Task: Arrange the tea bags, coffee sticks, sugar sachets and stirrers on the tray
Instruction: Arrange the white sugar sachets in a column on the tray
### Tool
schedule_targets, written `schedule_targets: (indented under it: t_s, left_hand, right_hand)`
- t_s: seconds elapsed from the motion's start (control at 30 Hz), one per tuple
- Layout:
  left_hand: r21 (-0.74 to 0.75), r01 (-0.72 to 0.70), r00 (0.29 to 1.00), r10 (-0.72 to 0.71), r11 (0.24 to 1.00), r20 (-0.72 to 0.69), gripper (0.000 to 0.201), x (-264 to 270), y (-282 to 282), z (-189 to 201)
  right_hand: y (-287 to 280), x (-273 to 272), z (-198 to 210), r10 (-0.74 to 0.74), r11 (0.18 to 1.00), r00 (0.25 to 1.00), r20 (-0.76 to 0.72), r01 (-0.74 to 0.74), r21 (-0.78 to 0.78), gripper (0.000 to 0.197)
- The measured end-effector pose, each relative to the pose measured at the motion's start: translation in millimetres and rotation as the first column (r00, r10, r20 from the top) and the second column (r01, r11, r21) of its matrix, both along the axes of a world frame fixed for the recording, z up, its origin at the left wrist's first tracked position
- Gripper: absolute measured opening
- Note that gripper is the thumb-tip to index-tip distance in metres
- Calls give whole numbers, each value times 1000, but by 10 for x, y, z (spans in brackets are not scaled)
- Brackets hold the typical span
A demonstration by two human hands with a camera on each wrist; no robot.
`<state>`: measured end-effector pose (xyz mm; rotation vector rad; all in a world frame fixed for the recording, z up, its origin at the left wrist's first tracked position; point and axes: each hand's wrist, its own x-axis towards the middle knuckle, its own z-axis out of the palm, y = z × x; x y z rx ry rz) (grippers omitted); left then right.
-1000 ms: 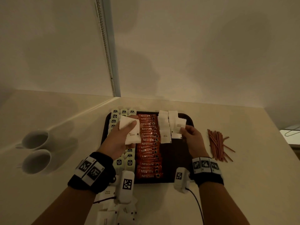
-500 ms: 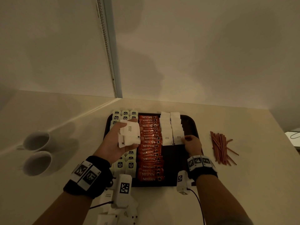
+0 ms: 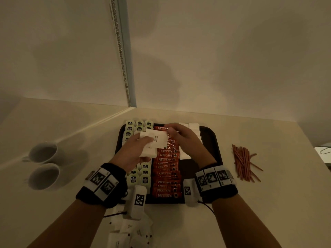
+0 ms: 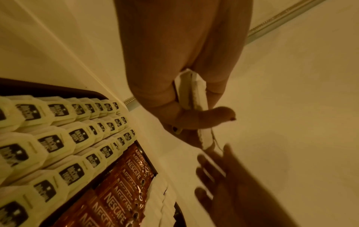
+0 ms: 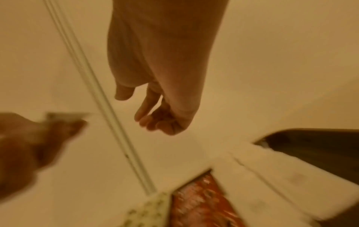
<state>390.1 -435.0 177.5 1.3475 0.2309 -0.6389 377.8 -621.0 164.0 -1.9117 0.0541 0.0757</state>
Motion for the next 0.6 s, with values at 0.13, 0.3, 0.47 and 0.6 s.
schedule_targets:
  t_s: [0.13, 0.3, 0.47, 0.6]
  left_hand:
    - [96, 18, 986, -34, 995, 165, 15, -19, 1, 47]
    - [83, -104, 943, 72, 991, 325, 28, -34, 14, 77]
    - [120, -143, 911, 84, 982, 403, 23, -43, -16, 86]
    - [101, -129, 923, 82, 987, 377, 19, -59, -50, 60]
  right_hand:
    - [101, 26, 103, 19, 999, 1000, 20, -18, -31, 15]
    - [174, -114, 10, -60, 924, 990, -131, 105, 367, 17]
    - [240, -252, -46, -91, 875, 983, -158, 155, 458, 22]
    - [210, -286, -66, -135, 889, 982, -132, 179, 422, 9]
